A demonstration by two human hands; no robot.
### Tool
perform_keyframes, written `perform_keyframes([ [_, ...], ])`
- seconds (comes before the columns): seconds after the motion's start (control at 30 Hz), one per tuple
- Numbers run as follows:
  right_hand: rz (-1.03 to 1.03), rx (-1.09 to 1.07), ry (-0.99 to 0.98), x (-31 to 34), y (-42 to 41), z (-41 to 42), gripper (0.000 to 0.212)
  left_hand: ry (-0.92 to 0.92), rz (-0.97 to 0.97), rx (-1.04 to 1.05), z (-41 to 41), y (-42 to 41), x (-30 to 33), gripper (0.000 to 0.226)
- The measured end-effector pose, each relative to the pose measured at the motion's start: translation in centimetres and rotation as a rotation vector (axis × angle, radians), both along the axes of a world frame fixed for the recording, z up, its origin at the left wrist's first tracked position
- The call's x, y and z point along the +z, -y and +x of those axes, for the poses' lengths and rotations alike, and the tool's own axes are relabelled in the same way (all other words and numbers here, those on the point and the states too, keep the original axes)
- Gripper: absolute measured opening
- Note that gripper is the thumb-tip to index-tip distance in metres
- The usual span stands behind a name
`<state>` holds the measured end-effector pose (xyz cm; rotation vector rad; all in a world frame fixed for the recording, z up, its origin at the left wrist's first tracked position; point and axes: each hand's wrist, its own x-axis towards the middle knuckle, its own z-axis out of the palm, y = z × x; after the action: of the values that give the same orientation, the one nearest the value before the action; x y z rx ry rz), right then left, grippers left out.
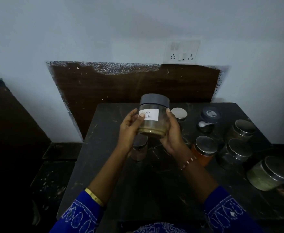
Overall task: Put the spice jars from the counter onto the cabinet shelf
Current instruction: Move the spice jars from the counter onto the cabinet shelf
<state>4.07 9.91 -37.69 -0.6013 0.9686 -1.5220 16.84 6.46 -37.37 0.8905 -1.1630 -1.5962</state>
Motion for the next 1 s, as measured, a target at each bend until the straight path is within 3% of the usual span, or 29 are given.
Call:
perform_keyframes([
  [0.2,-0.022,-0.071,-0.1,0.4,0.2,-0.2,0.039,-0.05,0.066,-0.164,-0.3,-0.1,0.5,0.037],
  [0.4,-0.046,-0.145,-0.313,0.9,0.8,-0.1,0.056,-0.069,-0.017,0.0,-1.1,-0.1,1.4,0.045],
  [0.8,-0.106,-0.117,-0.308,1.8,1.2,-1.4,0.044,-0.074,-0.068,0.085,-2.0,0.6,2.2,0.037],
  [1.0,-0.213,-0.094,-0.393,7.1,3.4,-2.1,0.042,-0.073,-0.221,0.072,-2.5,2.9,6.8,0.036],
])
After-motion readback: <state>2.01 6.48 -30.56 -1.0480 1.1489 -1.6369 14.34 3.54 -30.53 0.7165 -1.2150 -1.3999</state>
